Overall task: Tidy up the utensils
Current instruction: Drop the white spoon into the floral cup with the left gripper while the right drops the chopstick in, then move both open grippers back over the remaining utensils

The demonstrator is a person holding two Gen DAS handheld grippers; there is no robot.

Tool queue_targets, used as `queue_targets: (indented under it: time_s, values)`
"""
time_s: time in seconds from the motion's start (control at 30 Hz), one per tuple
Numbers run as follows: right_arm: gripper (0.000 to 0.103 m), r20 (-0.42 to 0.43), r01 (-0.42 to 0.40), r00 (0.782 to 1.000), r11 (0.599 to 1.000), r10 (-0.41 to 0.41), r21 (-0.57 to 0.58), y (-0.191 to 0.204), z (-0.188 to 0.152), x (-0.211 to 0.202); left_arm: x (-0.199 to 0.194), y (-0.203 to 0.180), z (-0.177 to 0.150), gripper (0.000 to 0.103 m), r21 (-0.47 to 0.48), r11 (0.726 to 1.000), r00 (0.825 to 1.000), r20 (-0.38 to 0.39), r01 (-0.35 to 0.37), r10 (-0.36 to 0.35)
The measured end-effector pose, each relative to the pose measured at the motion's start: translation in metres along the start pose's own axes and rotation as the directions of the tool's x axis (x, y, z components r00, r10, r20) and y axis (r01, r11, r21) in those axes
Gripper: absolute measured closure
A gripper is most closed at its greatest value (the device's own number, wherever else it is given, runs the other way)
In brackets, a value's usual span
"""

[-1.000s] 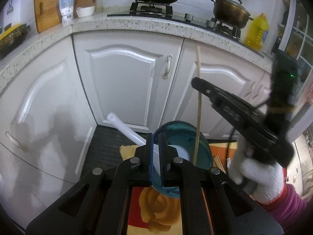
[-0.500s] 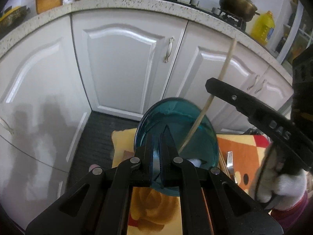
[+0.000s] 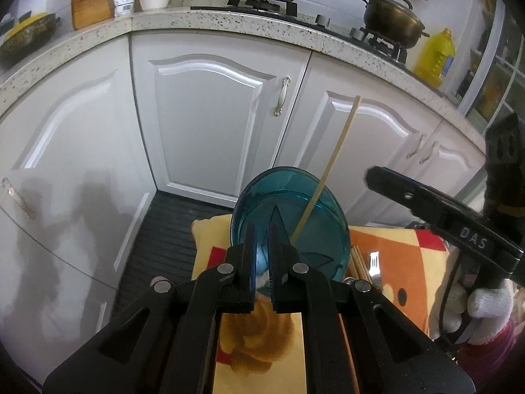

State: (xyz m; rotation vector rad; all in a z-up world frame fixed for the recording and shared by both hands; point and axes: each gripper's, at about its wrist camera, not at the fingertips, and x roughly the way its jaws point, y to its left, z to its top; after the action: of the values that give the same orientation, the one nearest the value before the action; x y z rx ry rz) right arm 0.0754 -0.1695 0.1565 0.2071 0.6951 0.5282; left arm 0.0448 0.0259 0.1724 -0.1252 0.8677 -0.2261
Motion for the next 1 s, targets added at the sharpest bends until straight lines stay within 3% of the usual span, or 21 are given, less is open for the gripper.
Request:
queue_targets:
  time_s: [0.07,0.17,0.2,0.63,1.0]
  values:
    - [0.066,0.009,0.014,1.0,1.0,-0.014,0.008,-0.002,-0.005,-0.014,-0.004,-0.003,-0.005,0.089,-0.001,1.0,1.0,0.004,-0.007,0.007]
    - [0.064,0.017,0.052,0.998,0.999,-0.052,0.012,-0.004,-0.015,-0.032,-0.01,-0.01,-0.013,0.062,-0.007,1.0,1.0,0.013,-0.014,0.014]
    - [0.064,0.015,0.066,0.998,0.998,-0.066,0.012,-0.006,-0.019,-0.037,-0.012,-0.012,-0.016,0.058,-0.012,1.0,1.0,0.023,-0.011,0.012]
    - [0.062,-0.006,0.218,0.976,0.974,-0.218,0.054,-0.018,-0.072,-0.103,-0.035,-0.064,-0.052,0.055,0.052,0.998,0.997,0.069,-0.04,0.036]
    - [0.06,0.017,0.273,0.961,0.958,-0.275,0.091,-0.021,-0.102,-0.156,-0.057,-0.107,-0.074,0.055,0.127,0.992,0.994,0.112,-0.029,0.015]
